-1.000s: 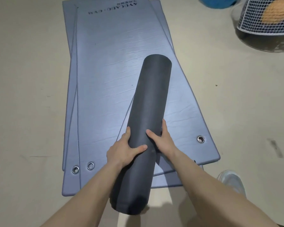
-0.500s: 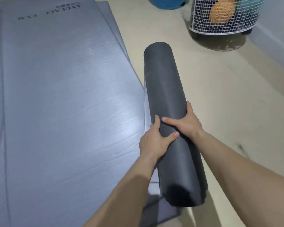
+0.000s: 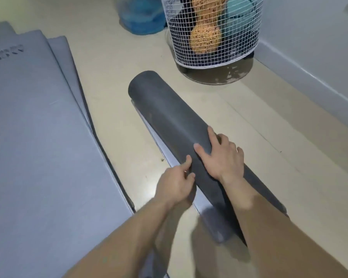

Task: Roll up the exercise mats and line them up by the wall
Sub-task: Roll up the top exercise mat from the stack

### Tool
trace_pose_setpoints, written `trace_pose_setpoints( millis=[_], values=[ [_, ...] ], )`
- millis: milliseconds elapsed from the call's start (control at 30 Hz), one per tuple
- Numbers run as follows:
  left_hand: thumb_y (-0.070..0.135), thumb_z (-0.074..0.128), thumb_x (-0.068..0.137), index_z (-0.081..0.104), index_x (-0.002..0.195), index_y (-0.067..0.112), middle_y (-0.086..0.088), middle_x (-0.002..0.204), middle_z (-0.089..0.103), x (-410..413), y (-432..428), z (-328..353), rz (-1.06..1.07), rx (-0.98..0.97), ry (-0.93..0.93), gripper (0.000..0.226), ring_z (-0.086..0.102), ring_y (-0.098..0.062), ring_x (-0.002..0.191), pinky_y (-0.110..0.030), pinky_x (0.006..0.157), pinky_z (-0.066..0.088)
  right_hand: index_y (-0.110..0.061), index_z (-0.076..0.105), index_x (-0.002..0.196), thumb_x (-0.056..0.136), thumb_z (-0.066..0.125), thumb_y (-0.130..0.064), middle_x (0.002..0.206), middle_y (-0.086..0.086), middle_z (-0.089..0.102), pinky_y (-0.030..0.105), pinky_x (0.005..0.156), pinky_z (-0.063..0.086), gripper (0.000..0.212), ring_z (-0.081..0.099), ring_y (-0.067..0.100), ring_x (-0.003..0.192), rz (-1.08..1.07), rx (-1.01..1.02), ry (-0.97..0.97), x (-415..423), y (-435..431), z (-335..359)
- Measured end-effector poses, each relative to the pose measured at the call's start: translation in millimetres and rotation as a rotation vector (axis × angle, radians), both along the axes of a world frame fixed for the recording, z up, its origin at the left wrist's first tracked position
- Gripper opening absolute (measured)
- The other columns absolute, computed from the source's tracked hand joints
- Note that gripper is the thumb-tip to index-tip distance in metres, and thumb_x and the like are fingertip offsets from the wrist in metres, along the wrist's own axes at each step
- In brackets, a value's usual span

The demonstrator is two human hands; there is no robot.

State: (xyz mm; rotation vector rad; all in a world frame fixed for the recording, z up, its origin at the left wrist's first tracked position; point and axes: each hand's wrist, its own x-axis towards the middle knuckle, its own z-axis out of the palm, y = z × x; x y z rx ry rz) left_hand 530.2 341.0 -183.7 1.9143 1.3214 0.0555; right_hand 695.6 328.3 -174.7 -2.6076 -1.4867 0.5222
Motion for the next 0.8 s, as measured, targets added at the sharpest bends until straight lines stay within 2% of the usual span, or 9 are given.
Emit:
trace_pose_setpoints(
  millis=[33,100,200,267,367,467,533,667,800],
  values=[
    [0.037,0.048,0.094,0.062,0.137,0.039,0.008,0.1,0.077,-4,28,8,0.031,0.093,0.03,0.046,0.069,-0.022,0.1,-0.035,0.087,0.054,-0.04,0.008,0.16,0.091,0.017,-0.082,0.152,0.005,0.044,0.05,0.106,0.036,0.081,0.05,0.033,0.127,-0.007,0.017,-0.037,2,-1,-4],
    [0.036,0.049,0.094,0.072,0.12,0.036,0.009,0.113,0.075,0,100,22,0.143,0.367,0.074,0.034,0.066,-0.021,0.11,-0.031,0.09,0.051,-0.037,0.014,0.16,0.093,0.018,-0.08,0.143,0.006,0.05,0.046,0.098,0.042,0.08,0.055,0.031,0.117,-0.035,0.03,-0.117,3,0,-14],
    [0.046,0.043,0.101,0.047,0.151,0.027,-0.003,0.16,0.042,32,197,21,0.059,0.573,0.132,0.054,0.034,-0.027,0.148,-0.043,0.116,0.03,-0.029,0.038,0.155,0.093,0.031,-0.077,0.126,0.01,0.06,0.043,0.085,0.047,0.078,0.06,0.032,0.097,-0.045,0.142,-0.151,2,1,-22],
    [0.057,0.033,0.102,0.034,0.158,0.035,0.001,0.171,0.019,46,225,-7,-0.076,0.57,0.258,0.06,0.009,-0.026,0.158,-0.057,0.123,0.01,-0.029,0.036,0.155,0.092,0.032,-0.076,0.128,0.007,0.06,0.043,0.089,0.048,0.078,0.06,0.031,0.101,-0.056,0.097,-0.111,8,2,-22],
    [0.059,0.023,0.102,0.031,0.158,0.04,0.003,0.172,0.013,46,238,-35,-0.132,0.58,0.283,0.06,0.002,-0.025,0.158,-0.062,0.124,0.006,-0.028,0.032,0.154,0.092,0.03,-0.073,0.142,0.006,0.054,0.047,0.105,0.041,0.076,0.055,0.032,0.121,-0.129,-0.002,-0.091,6,8,-17],
    [0.057,0.019,0.102,0.024,0.16,0.04,0.003,0.173,0.007,46,240,-37,-0.161,0.542,0.306,0.062,-0.002,-0.024,0.158,-0.061,0.124,0.004,-0.013,0.048,0.145,0.096,0.029,-0.056,0.14,0.012,0.059,0.054,0.107,0.04,0.068,0.056,0.035,0.124,-0.305,0.057,-0.062,-26,57,-15],
    [0.056,0.02,0.103,0.022,0.161,0.039,0.002,0.173,0.006,51,243,-38,-0.201,0.515,0.341,0.061,-0.002,-0.026,0.158,-0.06,0.124,0.002,-0.018,0.04,0.154,0.102,0.023,-0.051,0.147,0.008,0.055,0.056,0.11,0.034,0.064,0.052,0.031,0.131,-0.424,-0.002,-0.058,-37,98,-19],
    [0.055,0.036,0.099,0.055,0.143,0.03,-0.008,0.156,0.045,50,293,-24,-0.49,0.672,0.276,0.053,0.037,-0.04,0.141,-0.059,0.12,0.021,-0.032,0.036,0.156,0.101,0.016,-0.051,0.146,0.005,0.055,0.057,0.11,0.031,0.061,0.049,0.03,0.13,-0.502,-0.062,-0.083,-28,118,-37],
    [0.067,0.034,0.095,0.04,0.151,0.039,0.001,0.169,0.022,54,345,-29,-0.494,0.572,0.334,0.063,0.008,-0.029,0.157,-0.058,0.124,0.003,-0.029,0.047,0.147,0.1,0.024,-0.049,0.138,0.008,0.059,0.057,0.108,0.032,0.056,0.052,0.034,0.123,-0.528,-0.047,-0.116,-32,126,-42]
  ],
)
